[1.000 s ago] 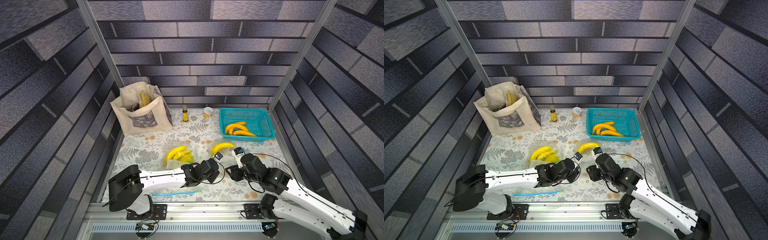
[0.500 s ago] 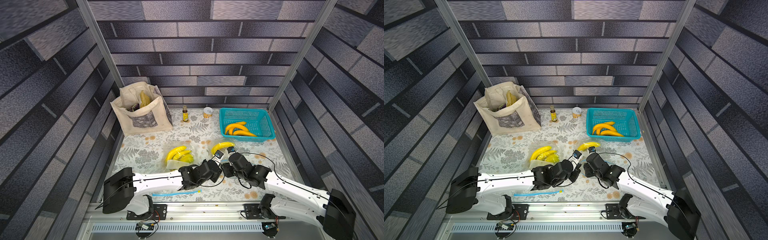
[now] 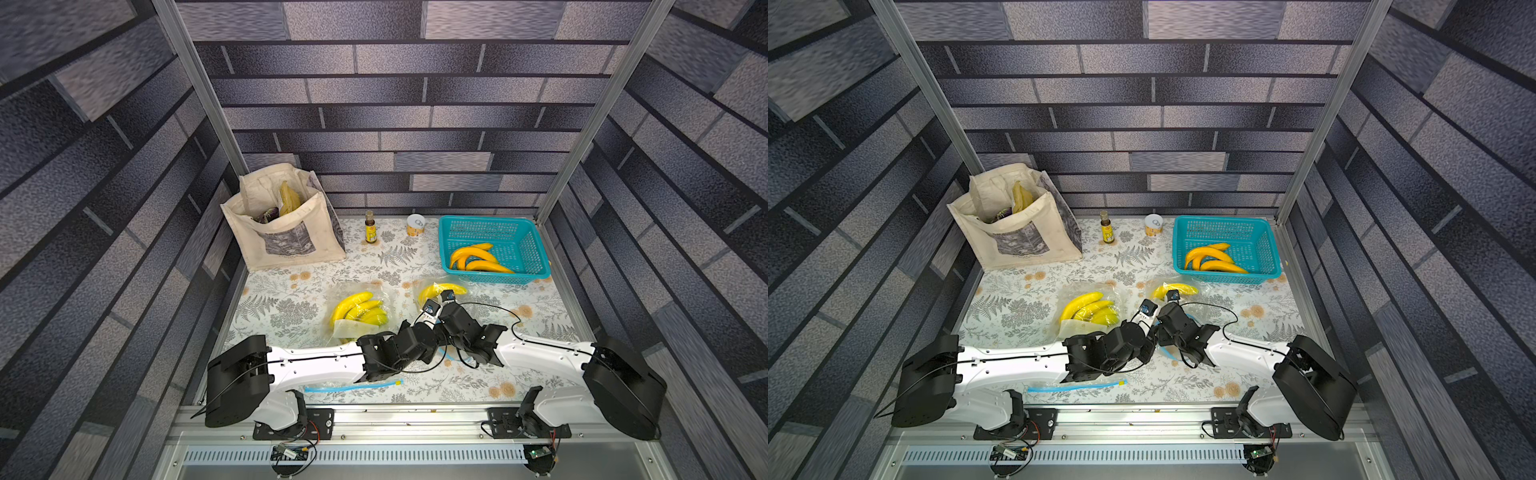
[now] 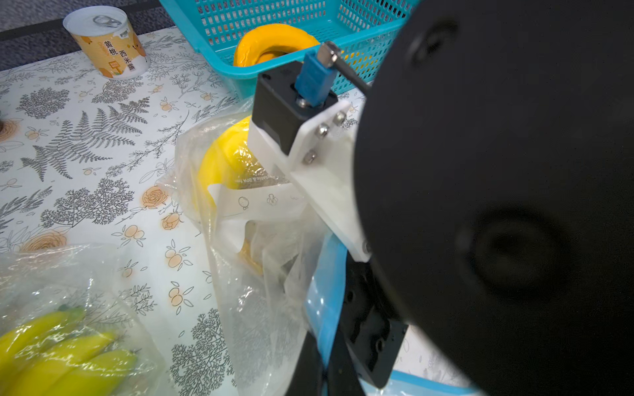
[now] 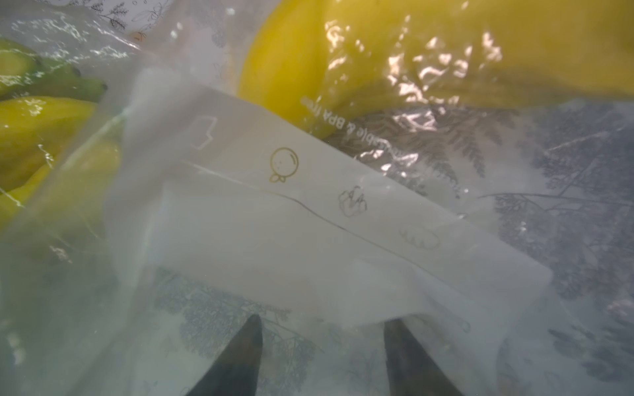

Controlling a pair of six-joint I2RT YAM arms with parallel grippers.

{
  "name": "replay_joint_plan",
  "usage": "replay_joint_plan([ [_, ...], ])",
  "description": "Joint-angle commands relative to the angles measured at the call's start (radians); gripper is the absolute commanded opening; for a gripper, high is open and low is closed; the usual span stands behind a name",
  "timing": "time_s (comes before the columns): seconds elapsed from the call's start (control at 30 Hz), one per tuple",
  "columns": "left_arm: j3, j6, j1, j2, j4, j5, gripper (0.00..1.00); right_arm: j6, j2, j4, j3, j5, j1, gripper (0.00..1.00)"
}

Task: Open the zip-top bag and take out the banana
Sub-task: Pick up the banana from the zipper food storage bag.

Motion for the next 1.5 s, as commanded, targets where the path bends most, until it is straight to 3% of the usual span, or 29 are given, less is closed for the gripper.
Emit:
replay_joint_plan([
  [0.0, -0.025, -0.036, -0.017, 0.000, 0.079, 0.021, 0.06, 0.031, 0.063, 0.161, 0.016, 0.040, 0.008, 0.62],
  [0.1, -0.040, -0.065, -0.023, 0.005, 0.091, 0.015, 0.06, 0.070, 0.114, 0.319, -0.017, 0.029, 0.007, 0.62],
  [0.33, -0.103, -0.125, -0.029, -0.010, 0.119, -0.035, 0.06, 0.079, 0.206, 0.389, 0.030, 0.037, 0.008, 0.63],
  [0.5, -0.148, -0.145, -0.023, -0.042, 0.157, -0.036, 0.07, 0.031, 0.281, 0.347, 0.113, 0.046, 0.007, 0.63],
  [0.77, -0.162, -0.163, -0.025, -0.053, 0.187, -0.036, 0.07, 0.008, 0.437, 0.044, 0.327, 0.159, 0.007, 0.46],
  [1.0, -0.193, -0.179, -0.025, -0.085, 0.192, -0.036, 0.08, -0.014, 0.499, 0.155, 0.341, 0.151, -0.001, 0.42],
  [1.17, -0.231, -0.202, -0.018, -0.138, 0.167, -0.087, 0.09, -0.105, 0.510, 0.194, 0.350, 0.075, -0.004, 0.19],
  [1.4, -0.288, -0.250, 0.031, -0.204, 0.127, -0.103, 0.11, -0.210, 0.422, 0.203, 0.278, 0.026, -0.012, 0.01],
  [1.47, -0.279, -0.252, 0.042, -0.209, 0.092, -0.111, 0.12, -0.240, 0.397, 0.188, 0.262, -0.008, -0.012, 0.00],
])
